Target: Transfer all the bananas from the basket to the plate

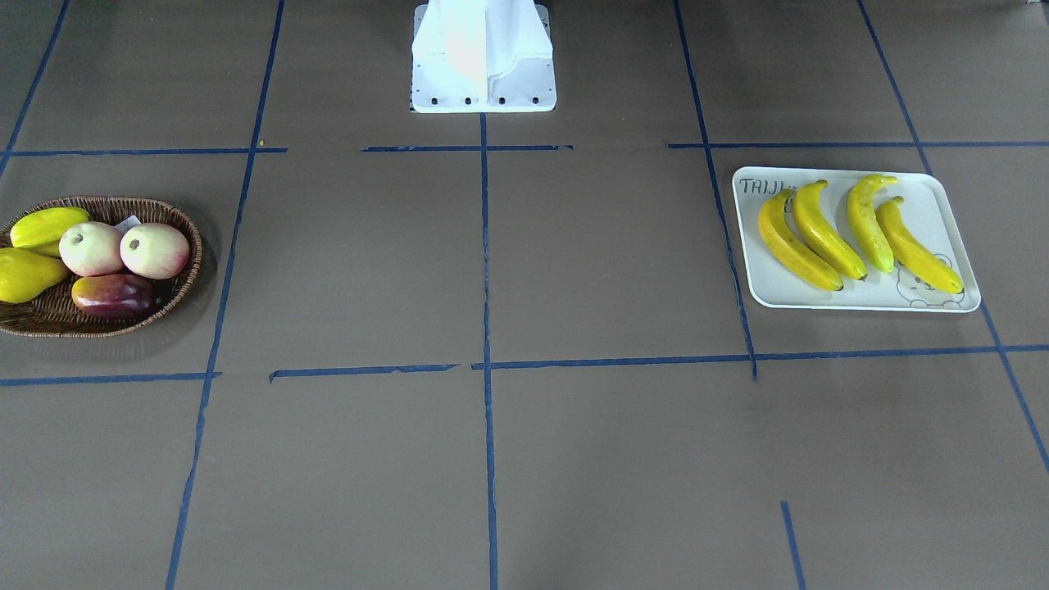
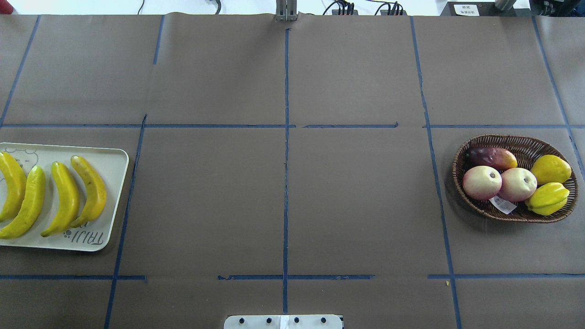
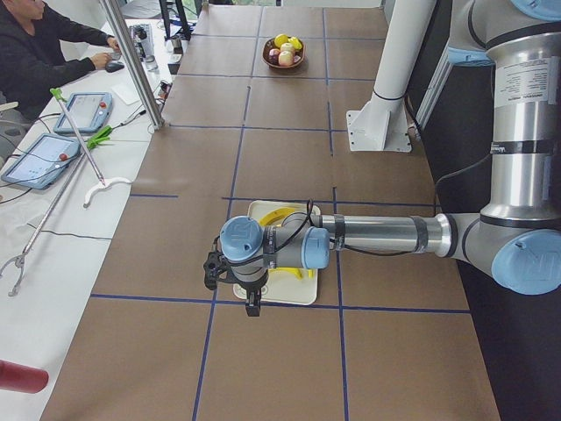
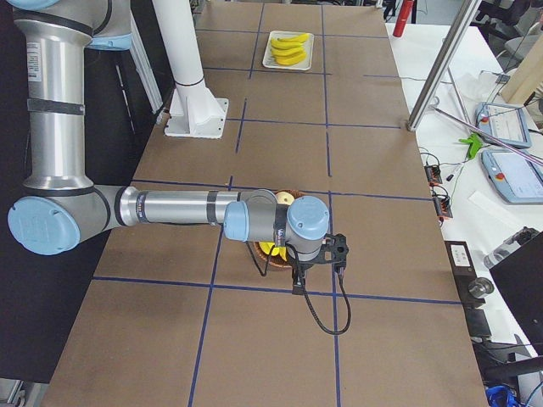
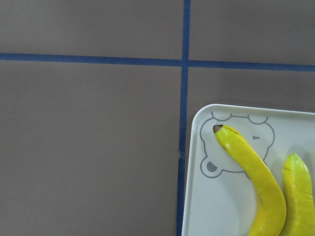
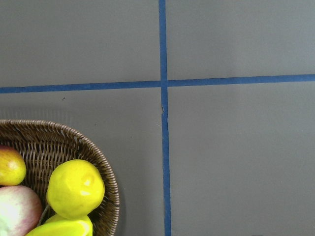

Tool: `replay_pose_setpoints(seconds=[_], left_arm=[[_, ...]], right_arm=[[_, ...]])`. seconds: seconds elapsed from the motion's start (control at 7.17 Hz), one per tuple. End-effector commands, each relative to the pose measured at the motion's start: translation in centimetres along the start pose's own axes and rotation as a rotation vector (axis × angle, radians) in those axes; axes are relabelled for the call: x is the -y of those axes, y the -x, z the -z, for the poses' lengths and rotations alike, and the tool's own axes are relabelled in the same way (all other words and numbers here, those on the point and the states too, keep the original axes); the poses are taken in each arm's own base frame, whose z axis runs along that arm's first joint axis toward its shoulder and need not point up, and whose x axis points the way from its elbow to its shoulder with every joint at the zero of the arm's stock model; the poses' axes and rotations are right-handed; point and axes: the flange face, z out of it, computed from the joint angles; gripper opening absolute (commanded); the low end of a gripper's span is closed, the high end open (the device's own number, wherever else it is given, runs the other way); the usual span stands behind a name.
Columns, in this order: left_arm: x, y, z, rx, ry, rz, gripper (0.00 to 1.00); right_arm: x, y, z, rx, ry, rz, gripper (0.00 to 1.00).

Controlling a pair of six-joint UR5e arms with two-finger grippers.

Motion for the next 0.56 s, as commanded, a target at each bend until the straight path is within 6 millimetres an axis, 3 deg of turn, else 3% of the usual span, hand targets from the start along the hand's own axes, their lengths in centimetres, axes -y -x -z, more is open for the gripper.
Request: replay_pose_setpoints(seconds=[0.0,0.42], left_arm=[[-0.01,0.03,0.06,0.000,-0.001,0.001,1.00],[-0.01,0.04,-0.04,0.000,0.001,0.001,1.00]], right_arm=[[-0.15,-1.02,0.55,0.002,-0.010,0.001,1.00],[-0.19,-1.08,0.96,0.005,-0.019,-0.001,1.00]])
